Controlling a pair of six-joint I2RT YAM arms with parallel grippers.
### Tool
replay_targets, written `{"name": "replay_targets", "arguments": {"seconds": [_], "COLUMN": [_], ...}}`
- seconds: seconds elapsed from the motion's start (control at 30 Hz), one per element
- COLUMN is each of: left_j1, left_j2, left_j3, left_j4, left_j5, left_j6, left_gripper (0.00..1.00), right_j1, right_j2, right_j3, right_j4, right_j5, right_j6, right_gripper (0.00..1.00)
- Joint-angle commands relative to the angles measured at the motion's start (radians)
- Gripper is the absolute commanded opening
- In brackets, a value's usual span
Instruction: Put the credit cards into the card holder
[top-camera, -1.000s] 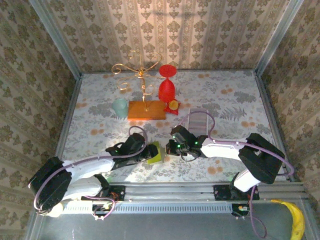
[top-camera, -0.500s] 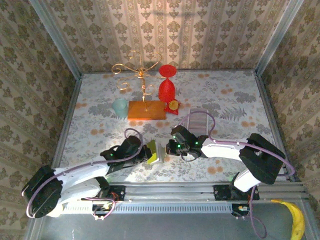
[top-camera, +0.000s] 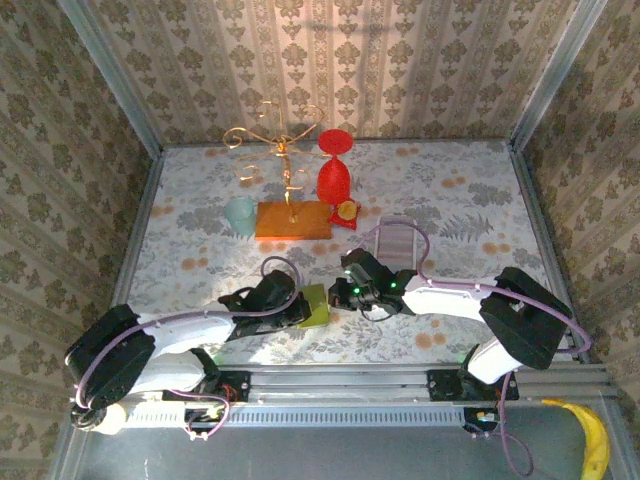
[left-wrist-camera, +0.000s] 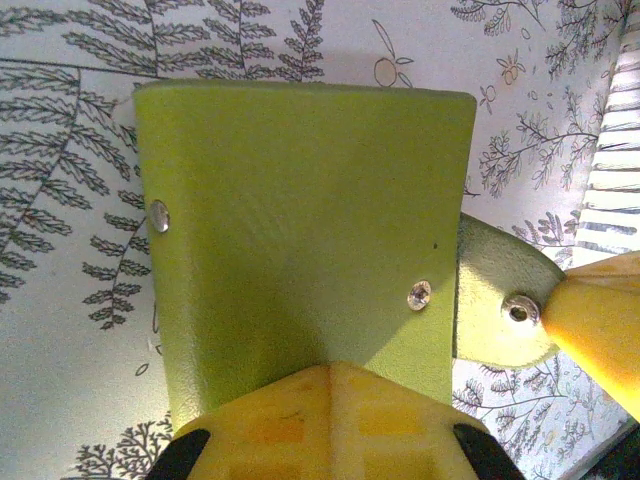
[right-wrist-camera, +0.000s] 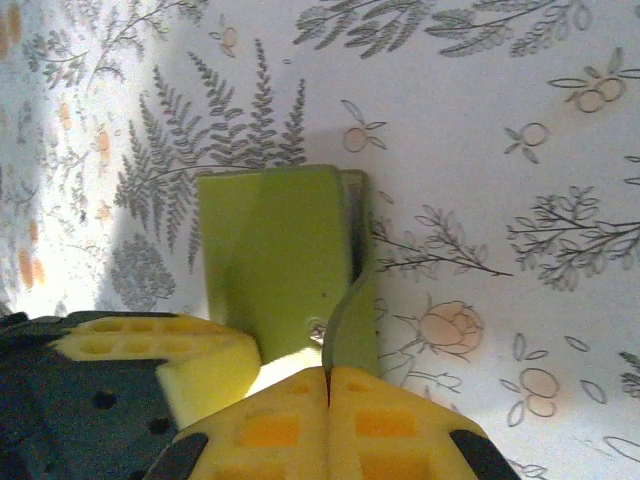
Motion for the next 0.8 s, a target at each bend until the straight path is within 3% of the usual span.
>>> {"name": "replay_targets", "arguments": {"seconds": [0.0, 0.77], "left_j1": [-0.012, -0.014], "left_j2": [0.024, -0.02], "left_j3": [0.002, -0.006], "left_j4": [-0.082, -0.098], "left_j5": [0.0, -0.005], "left_j6": [0.019, 0.018], "left_gripper": [0.0, 0.0], "right_j1": [0.0, 0.034], "right_j2": [0.02, 0.161], "right_j3": [0.049, 0.195], "right_j4": [0.051, -0.205], "right_j5": [-0.053, 0.017], "right_j6": [-0.005, -0.113], "right_gripper": [0.0, 0.0]}}
